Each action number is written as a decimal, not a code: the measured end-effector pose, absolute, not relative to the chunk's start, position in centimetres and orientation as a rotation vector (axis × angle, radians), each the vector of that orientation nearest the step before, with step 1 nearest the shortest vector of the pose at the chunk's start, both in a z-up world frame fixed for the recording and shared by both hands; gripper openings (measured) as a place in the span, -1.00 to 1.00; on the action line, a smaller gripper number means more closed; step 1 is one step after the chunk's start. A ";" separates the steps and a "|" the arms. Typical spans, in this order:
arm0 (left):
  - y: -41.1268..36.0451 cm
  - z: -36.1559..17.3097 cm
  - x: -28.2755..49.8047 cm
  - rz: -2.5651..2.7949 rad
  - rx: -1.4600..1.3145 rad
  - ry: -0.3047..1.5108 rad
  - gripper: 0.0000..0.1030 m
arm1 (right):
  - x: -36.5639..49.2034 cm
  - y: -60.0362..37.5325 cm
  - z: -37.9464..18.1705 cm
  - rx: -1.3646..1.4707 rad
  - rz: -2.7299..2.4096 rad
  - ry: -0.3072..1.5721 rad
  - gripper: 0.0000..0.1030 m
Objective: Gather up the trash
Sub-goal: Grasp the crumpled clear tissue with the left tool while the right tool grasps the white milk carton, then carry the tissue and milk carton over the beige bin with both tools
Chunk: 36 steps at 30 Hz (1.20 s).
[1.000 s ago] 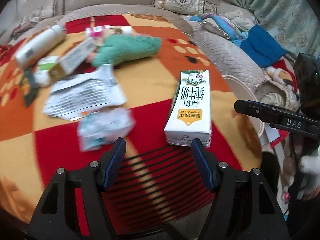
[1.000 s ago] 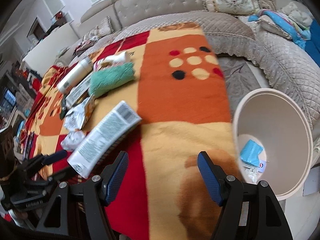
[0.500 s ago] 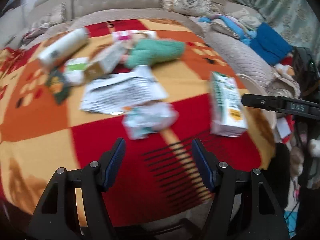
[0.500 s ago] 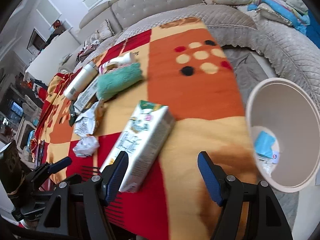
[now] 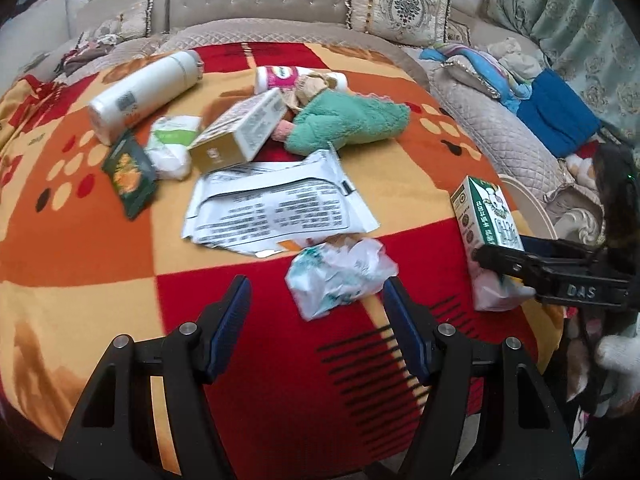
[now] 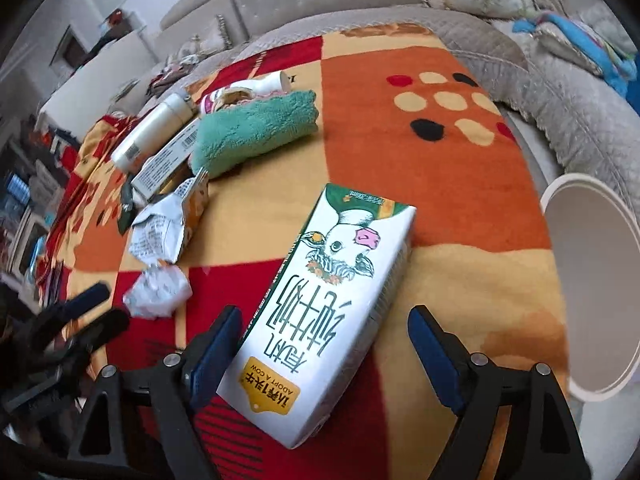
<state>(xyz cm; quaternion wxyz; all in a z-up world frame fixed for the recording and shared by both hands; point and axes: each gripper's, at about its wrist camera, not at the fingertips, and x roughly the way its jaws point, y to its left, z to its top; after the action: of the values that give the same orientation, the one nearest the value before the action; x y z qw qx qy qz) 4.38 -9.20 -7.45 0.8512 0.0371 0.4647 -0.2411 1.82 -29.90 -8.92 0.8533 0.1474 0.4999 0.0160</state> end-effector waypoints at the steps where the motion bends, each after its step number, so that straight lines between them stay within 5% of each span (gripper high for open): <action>1: -9.5 -7.6 4.5 -0.515 0.081 0.978 0.30 | 1.5 -30.4 -8.8 0.286 0.021 1.056 0.60; 13: -11.3 -9.5 6.0 -0.534 0.058 1.027 0.27 | 1.3 -31.9 -8.4 0.276 0.008 1.065 0.61; 19: -10.3 -9.5 5.9 -0.528 0.015 1.010 -0.31 | 2.5 -30.4 -9.4 0.261 0.024 1.038 0.53; 20: -10.2 -9.3 5.7 -0.523 0.018 1.001 -0.37 | 2.4 -30.2 -9.3 0.228 0.014 1.017 0.23; 22: -10.1 -8.9 5.5 -0.529 0.015 0.993 -0.41 | 2.0 -30.5 -9.3 0.226 0.024 1.004 0.12; 36: -14.5 -5.6 3.2 -0.606 0.072 0.907 -0.43 | -1.2 -33.2 -6.2 0.292 0.052 0.905 0.12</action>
<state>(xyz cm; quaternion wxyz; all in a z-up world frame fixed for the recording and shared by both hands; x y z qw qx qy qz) 3.17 -14.49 -5.62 0.8543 0.0340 0.4312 -0.2883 -1.24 -33.21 -6.25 0.8887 0.1408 0.4356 0.0252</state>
